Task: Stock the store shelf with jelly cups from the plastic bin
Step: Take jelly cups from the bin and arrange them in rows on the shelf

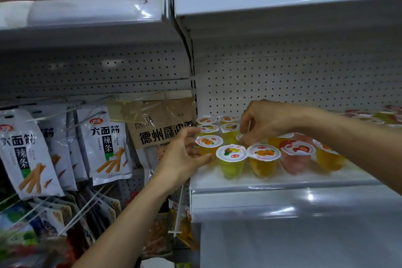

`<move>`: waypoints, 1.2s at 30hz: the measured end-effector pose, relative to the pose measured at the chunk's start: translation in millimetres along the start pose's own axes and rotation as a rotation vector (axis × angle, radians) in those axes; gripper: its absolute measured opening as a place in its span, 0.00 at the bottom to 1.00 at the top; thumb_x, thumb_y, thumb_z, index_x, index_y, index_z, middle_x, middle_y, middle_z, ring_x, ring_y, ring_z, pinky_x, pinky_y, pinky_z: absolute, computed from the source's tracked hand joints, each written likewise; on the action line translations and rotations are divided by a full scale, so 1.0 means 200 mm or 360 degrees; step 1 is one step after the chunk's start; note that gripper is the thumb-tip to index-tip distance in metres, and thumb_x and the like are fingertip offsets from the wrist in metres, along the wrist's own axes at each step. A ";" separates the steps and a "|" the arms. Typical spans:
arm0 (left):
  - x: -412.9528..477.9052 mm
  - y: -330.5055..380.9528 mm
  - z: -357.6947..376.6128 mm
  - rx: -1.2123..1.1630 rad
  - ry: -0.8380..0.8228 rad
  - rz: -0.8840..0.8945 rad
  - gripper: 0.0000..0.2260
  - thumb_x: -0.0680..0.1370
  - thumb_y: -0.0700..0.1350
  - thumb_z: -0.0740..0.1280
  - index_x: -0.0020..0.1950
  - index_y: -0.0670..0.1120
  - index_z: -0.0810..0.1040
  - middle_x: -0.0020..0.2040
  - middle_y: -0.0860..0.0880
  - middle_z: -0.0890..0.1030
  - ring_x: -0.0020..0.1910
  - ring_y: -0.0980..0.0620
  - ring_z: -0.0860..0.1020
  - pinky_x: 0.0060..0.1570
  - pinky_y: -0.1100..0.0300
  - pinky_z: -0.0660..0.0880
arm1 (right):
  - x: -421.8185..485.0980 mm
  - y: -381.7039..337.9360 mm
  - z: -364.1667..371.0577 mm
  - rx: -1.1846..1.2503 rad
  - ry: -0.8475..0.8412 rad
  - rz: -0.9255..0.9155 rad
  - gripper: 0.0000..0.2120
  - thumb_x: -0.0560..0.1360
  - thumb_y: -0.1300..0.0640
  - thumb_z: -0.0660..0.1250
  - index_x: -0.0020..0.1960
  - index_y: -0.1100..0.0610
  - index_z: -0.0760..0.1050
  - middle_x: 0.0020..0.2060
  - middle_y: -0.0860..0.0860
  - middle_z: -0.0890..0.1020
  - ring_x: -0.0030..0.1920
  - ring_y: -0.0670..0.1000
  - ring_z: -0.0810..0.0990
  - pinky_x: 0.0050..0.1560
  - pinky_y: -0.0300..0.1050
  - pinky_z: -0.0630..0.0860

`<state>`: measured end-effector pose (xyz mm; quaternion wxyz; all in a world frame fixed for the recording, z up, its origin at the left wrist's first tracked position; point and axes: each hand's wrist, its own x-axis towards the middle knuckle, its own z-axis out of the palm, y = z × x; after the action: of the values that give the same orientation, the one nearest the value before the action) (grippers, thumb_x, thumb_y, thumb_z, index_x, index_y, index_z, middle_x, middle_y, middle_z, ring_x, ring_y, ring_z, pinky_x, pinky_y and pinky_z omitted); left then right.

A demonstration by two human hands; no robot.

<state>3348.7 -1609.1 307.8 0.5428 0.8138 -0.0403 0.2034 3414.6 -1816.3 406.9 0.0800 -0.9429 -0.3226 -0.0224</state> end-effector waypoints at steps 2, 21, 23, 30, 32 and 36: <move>0.01 -0.01 -0.01 0.0033 0.0034 -0.0026 0.25 0.68 0.40 0.79 0.59 0.54 0.72 0.52 0.54 0.82 0.48 0.54 0.82 0.50 0.59 0.80 | 0.01 -0.01 0.03 0.0047 0.0097 -0.0020 0.11 0.68 0.44 0.73 0.43 0.50 0.81 0.40 0.43 0.83 0.43 0.44 0.81 0.48 0.45 0.80; -0.08 0.06 -0.04 0.0372 0.0306 0.0098 0.19 0.75 0.46 0.73 0.62 0.56 0.71 0.51 0.56 0.78 0.47 0.60 0.77 0.50 0.62 0.77 | -0.11 -0.02 0.08 0.0369 0.0451 -0.0039 0.10 0.76 0.45 0.65 0.48 0.48 0.83 0.45 0.45 0.85 0.45 0.48 0.81 0.50 0.50 0.79; -0.18 0.11 -0.02 0.0311 0.0414 0.0235 0.13 0.77 0.49 0.69 0.61 0.56 0.72 0.51 0.57 0.78 0.47 0.62 0.76 0.47 0.68 0.75 | -0.21 -0.02 0.09 0.0394 0.0743 -0.0064 0.10 0.77 0.45 0.64 0.51 0.46 0.82 0.47 0.42 0.83 0.49 0.47 0.79 0.55 0.50 0.76; -0.32 0.11 0.18 0.0832 0.0188 0.0328 0.31 0.69 0.64 0.71 0.70 0.61 0.64 0.67 0.60 0.72 0.62 0.56 0.74 0.64 0.51 0.67 | -0.45 0.02 0.37 -0.0423 0.1140 -0.0072 0.25 0.70 0.35 0.56 0.57 0.47 0.80 0.50 0.49 0.83 0.55 0.57 0.77 0.57 0.51 0.61; -0.32 0.12 0.22 0.0965 0.0272 0.0261 0.33 0.69 0.65 0.71 0.70 0.61 0.62 0.66 0.58 0.75 0.63 0.54 0.74 0.65 0.53 0.63 | -0.45 0.04 0.40 -0.0566 0.1126 -0.0135 0.24 0.69 0.38 0.57 0.56 0.48 0.81 0.47 0.50 0.84 0.54 0.58 0.78 0.60 0.53 0.60; -0.31 0.15 0.25 0.0948 0.0372 0.0109 0.29 0.71 0.63 0.71 0.68 0.60 0.64 0.52 0.54 0.83 0.58 0.50 0.75 0.62 0.55 0.64 | -0.42 0.07 0.41 -0.0736 0.1058 -0.0213 0.23 0.69 0.41 0.62 0.56 0.52 0.80 0.43 0.53 0.83 0.51 0.59 0.79 0.65 0.55 0.60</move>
<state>3299.1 -1676.1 293.7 0.2745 0.9063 0.0563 0.3164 3356.4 -1864.9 316.9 -0.0358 -0.8544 -0.3263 -0.4029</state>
